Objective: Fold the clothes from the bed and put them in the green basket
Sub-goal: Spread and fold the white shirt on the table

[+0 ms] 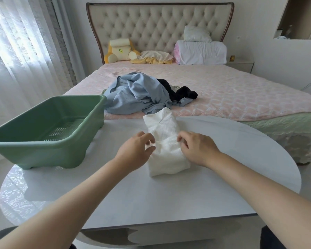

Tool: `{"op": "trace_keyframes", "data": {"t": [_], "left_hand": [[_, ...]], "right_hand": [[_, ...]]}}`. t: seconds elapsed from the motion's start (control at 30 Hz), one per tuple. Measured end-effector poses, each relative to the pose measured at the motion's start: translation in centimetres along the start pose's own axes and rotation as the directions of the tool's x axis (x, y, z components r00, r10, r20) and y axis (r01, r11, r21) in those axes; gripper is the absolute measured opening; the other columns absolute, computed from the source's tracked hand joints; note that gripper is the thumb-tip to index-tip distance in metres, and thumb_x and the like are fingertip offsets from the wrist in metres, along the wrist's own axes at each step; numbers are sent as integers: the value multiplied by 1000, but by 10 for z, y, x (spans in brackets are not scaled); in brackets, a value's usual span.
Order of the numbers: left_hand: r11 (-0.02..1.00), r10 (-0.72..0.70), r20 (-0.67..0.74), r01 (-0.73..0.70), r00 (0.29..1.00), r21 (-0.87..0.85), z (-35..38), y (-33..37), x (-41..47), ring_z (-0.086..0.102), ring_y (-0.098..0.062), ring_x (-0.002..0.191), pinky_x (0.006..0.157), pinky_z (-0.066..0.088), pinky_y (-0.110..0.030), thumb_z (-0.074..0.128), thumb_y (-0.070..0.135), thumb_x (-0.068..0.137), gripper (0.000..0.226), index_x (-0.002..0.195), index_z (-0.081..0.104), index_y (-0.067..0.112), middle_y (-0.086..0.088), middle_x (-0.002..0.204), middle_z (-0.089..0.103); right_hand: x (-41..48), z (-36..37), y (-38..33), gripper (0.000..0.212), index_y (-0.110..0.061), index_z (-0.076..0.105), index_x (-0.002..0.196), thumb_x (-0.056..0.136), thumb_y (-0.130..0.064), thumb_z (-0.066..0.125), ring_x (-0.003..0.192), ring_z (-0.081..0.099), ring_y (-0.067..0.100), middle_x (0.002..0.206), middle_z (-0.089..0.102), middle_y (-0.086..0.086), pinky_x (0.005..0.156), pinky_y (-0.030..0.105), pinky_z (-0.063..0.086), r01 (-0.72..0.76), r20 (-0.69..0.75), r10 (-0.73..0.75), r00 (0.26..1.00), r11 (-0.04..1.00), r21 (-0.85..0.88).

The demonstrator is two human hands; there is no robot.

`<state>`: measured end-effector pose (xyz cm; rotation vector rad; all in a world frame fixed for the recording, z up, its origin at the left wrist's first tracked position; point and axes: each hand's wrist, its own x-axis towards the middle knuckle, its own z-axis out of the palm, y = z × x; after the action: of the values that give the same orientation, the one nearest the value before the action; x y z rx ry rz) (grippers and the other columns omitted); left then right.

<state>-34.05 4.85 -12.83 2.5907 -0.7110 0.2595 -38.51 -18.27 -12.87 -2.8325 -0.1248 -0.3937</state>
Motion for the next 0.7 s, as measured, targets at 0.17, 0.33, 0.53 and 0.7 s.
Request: {"op": "trace_keyframes", "data": {"t": [0.17,0.33,0.53,0.7], "left_hand": [[991,-80,55,73,995,116,22,-12,24,57,-18,106,74,45,-30,59,36,93,20,111,66,32,7,110,59],[972,-111,-197,65,974,-224,23,-13,38,55,-12,83,66,44,-29,66,22,91,7,93,70,27,10,94,59],[926,377,-184,-371,908,67,31,-23,22,55,-20,104,83,52,-42,67,18,89,17,106,71,22,4,113,61],[955,226,384,-281,895,92,36,-27,-4,22,-13,148,120,25,-34,57,62,90,79,155,29,28,8,161,26]], "right_hand": [[21,20,-1,25,-31,61,115,97,-47,55,109,61,20,114,65,-8,79,30,40,-73,117,82,990,994,-79],[37,17,3,17,-27,62,98,100,-41,52,98,63,20,101,68,-7,73,31,40,-141,25,142,990,989,-43],[35,25,14,12,-28,62,101,96,-38,57,100,63,21,106,68,-5,75,31,42,-157,38,163,986,978,-136],[28,25,21,33,-20,53,119,88,-25,66,101,57,24,119,51,1,74,34,47,-11,-70,2,998,992,-122]]}}
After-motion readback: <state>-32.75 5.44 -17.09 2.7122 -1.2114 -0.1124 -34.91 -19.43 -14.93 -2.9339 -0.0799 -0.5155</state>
